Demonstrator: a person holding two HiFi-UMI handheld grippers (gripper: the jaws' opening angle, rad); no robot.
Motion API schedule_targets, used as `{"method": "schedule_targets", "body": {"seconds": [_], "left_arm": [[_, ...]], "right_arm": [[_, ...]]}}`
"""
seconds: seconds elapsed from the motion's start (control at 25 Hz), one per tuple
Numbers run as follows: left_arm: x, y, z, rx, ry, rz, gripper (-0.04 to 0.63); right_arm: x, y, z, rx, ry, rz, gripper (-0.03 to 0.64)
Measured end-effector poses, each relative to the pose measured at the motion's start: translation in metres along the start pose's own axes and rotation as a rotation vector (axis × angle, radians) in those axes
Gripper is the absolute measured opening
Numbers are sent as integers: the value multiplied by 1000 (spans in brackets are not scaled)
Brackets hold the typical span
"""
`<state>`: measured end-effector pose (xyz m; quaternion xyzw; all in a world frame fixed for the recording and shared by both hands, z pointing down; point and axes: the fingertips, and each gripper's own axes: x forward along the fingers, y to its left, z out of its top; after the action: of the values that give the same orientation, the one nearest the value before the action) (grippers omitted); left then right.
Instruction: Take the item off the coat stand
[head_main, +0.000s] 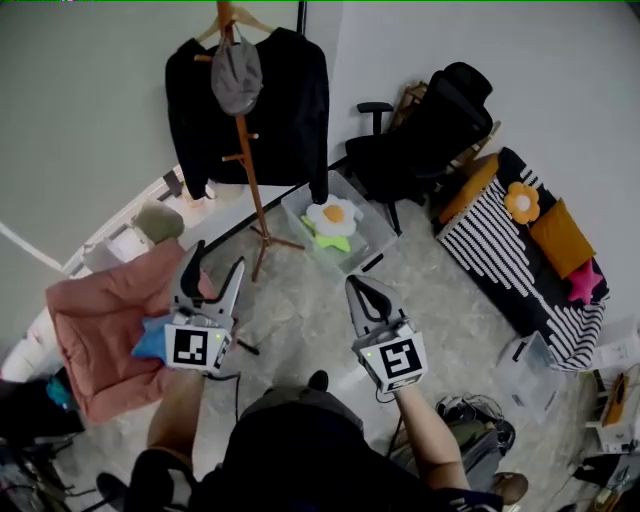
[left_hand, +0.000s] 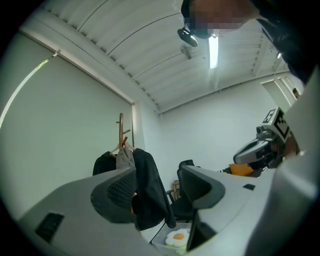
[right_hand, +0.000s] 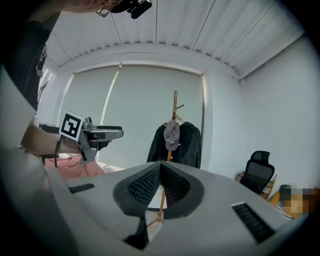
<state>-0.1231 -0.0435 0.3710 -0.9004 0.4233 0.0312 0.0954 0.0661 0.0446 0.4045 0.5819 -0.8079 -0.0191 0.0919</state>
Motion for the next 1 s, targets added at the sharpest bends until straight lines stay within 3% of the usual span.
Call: {"method": "schedule_targets", "body": {"seconds": [0.24, 0.64, 0.84, 1.0], "left_arm": [[66, 9, 4, 15, -4, 54, 285], [166, 74, 4, 62, -41, 75, 285], [217, 106, 6, 126, -48, 92, 285], [251, 128, 5, 194, -27, 153, 285]], "right_arm": [[46, -46, 16, -73, -31, 70, 18], [147, -79, 46, -107, -77, 75, 18], [190, -88, 62, -117, -89, 75, 18], [214, -93, 64, -121, -89, 104, 18]]}}
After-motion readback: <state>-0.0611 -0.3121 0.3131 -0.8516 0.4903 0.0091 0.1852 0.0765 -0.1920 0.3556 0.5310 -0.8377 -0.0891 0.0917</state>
